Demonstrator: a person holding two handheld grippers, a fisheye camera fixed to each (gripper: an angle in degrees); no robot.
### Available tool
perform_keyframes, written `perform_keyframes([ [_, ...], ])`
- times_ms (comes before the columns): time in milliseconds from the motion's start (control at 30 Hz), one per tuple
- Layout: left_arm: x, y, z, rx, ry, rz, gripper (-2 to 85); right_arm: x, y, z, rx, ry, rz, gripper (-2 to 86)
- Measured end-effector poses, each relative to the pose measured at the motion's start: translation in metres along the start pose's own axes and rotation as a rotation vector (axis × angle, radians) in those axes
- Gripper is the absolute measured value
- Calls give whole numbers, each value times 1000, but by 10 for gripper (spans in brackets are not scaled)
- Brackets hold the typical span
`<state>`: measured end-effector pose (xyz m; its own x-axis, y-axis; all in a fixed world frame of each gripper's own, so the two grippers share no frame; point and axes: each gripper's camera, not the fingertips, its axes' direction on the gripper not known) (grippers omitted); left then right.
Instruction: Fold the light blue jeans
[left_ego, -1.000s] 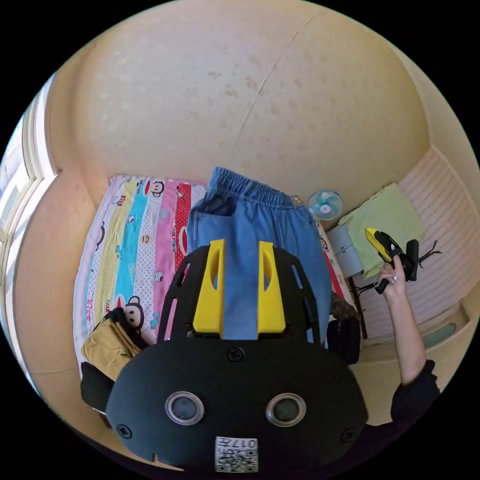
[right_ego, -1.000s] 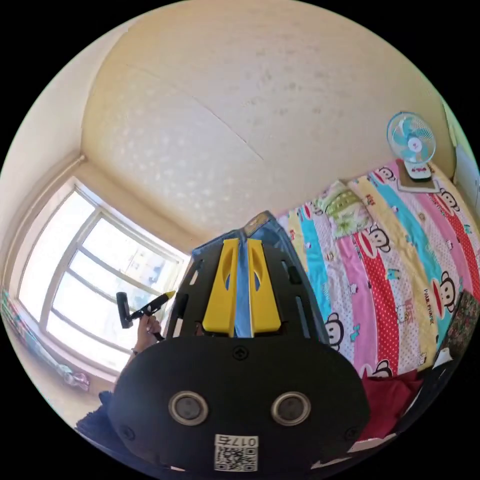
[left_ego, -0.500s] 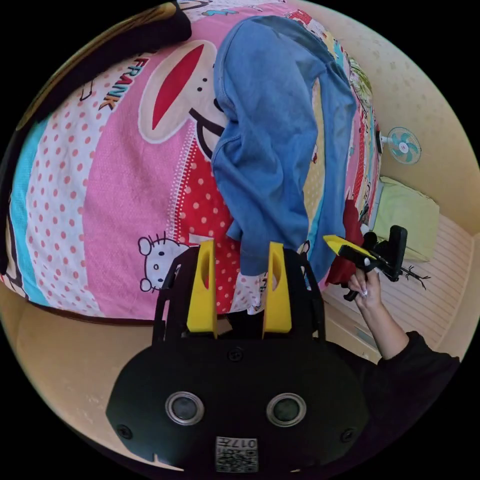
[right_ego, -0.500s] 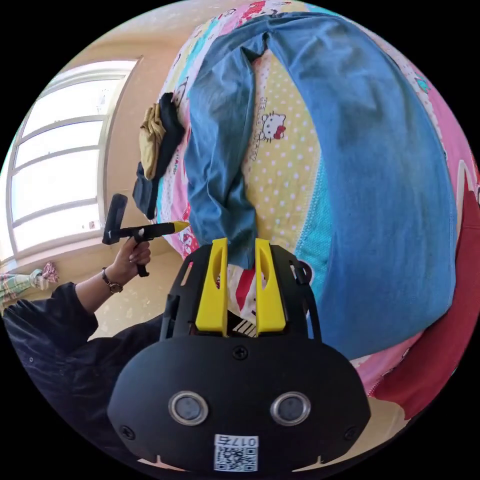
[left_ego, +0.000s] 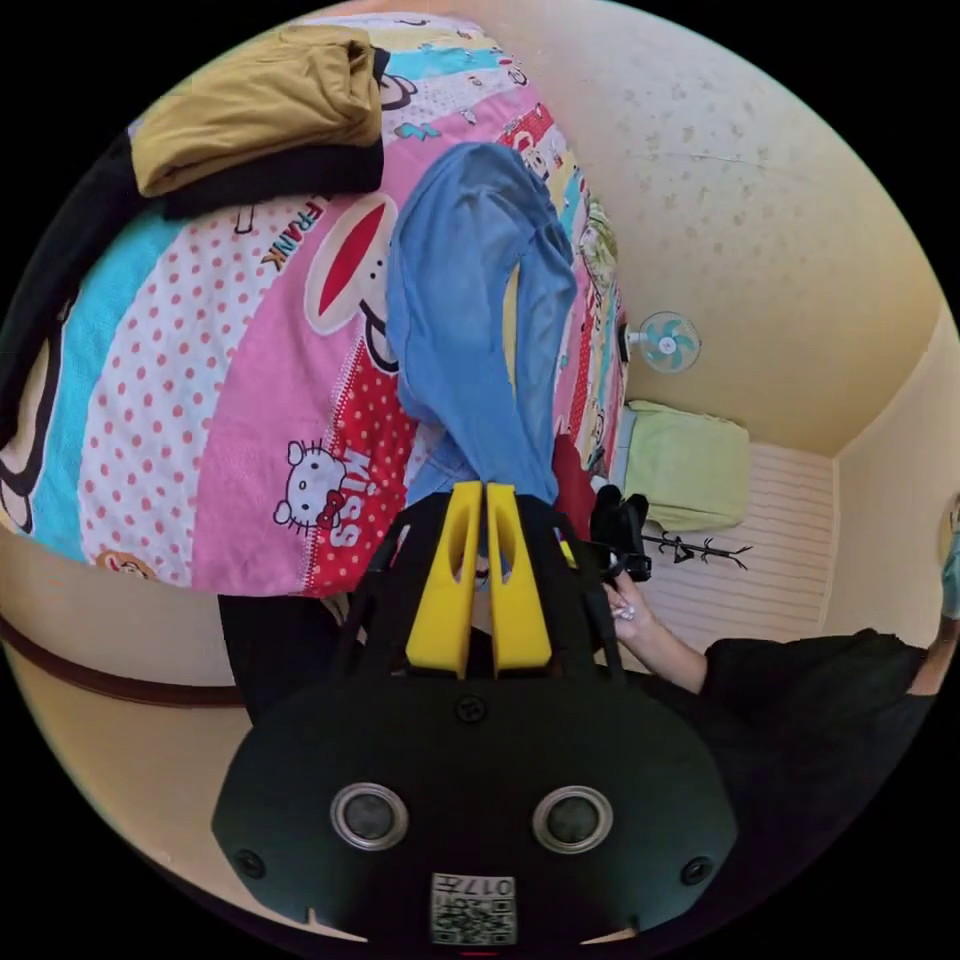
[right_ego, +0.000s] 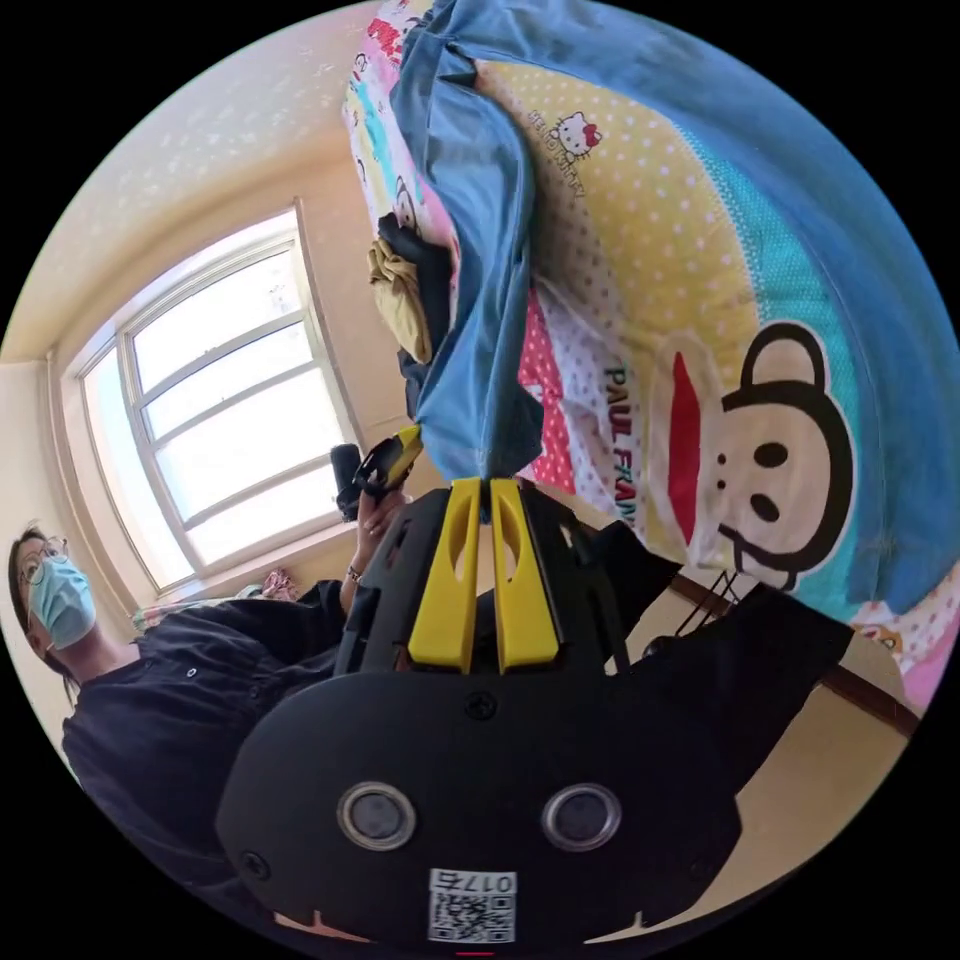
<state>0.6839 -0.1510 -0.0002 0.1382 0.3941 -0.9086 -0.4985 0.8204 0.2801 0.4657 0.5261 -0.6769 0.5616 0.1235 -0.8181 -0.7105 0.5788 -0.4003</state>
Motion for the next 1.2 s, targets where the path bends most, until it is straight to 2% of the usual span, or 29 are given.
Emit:
perform_keyframes([
  [100, 6, 27, -43, 3, -26, -16, -3, -12, 22, -2, -74, -87, -14, 23],
  [200, -17, 41, -43, -18, -164, -96, -1, 10, 23, 17, -185, 28, 67, 22],
  [333, -92, 52, -24, -1, -422, -493, 20, 38, 17, 15, -275, 24, 176, 24],
  [400, -98, 62, -36, 103, -397, -591, 46, 35, 23, -24, -260, 13, 143, 28],
  [467, -67, 62, -41, 237, -352, -483, 60, 33, 32, -72, -203, 116, 128, 31],
  [533, -34, 44, -19, 207, -320, -323, 72, 39, 43, -128, -128, 234, 124, 34],
  [633, 21, 1, 77, -38, -174, -58, 99, 61, 66, -218, -12, 338, 169, 35],
  [767, 80, -33, 236, -284, -124, 133, 127, 88, 108, -315, 130, 266, 204, 31],
  [900, 90, -50, 341, -409, -162, 66, 141, 102, 146, -370, 166, 255, 198, 31],
  [1033, 86, -48, 392, -501, -277, -85, 35, 117, 174, -402, 178, 226, 215, 32],
  [1100, 92, -44, 379, -455, -201, -38, 24, 123, 186, -419, 184, 193, 193, 33],
  [1200, 95, -33, 314, -231, -173, -15, 17, 122, 189, -429, 156, 201, 132, 38],
])
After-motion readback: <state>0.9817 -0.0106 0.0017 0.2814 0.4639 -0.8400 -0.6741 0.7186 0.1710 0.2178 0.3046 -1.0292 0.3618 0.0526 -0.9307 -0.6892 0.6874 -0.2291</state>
